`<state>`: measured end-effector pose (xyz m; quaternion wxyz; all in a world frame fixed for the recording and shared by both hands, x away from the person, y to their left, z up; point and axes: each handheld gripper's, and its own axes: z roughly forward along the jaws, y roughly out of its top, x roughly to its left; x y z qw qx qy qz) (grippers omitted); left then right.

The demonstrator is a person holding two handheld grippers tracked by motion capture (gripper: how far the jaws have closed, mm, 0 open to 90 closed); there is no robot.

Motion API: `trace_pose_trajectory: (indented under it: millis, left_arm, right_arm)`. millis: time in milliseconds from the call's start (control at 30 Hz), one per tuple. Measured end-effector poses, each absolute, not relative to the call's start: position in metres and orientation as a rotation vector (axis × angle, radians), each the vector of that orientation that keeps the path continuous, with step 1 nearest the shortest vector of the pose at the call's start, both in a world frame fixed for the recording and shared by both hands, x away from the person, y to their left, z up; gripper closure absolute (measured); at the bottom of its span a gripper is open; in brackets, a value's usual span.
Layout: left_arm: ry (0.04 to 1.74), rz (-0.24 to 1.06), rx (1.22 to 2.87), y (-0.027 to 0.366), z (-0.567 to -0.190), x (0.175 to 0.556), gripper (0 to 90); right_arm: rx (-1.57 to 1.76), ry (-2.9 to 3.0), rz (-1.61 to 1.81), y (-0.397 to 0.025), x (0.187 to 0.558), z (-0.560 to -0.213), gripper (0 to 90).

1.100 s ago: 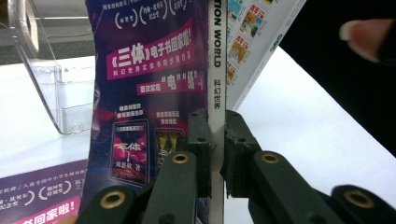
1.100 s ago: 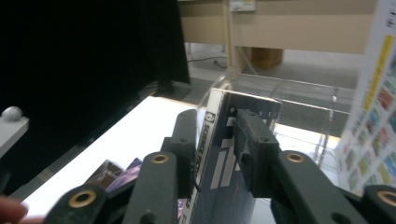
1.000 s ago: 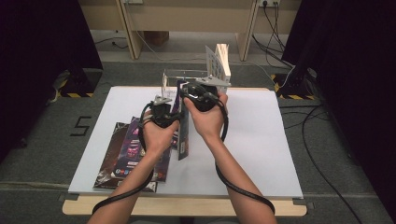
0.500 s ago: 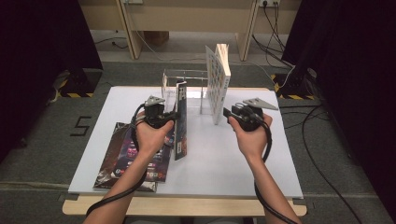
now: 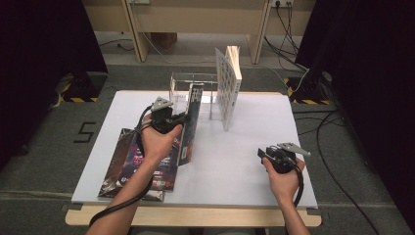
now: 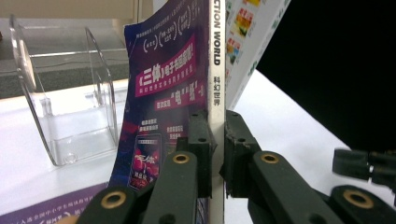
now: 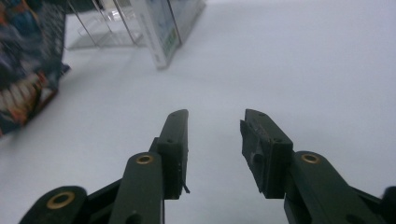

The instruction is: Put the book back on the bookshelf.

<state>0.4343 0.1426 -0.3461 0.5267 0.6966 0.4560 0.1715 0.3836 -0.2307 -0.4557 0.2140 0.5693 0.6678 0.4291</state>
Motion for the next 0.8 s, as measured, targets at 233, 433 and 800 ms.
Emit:
trace_pose_trajectory:
  millis: [233, 433, 800]
  left_arm:
    - [1.078, 0.437, 1.625, 0.147, -0.335, 0.44, 83.3]
    - [1.083, 0.463, 1.595, 0.149, -0.327, 0.449, 83.3]
    - [1.096, 0.503, 1.583, 0.139, -0.319, 0.47, 83.3]
  right_arm:
    - [1.547, 1.797, 1.155, -0.237, 0.377, -0.465, 59.9]
    - [1.563, 1.809, 1.144, -0.238, 0.377, -0.471, 60.0]
    - [1.574, 1.799, 1.151, -0.243, 0.378, -0.473, 60.0]
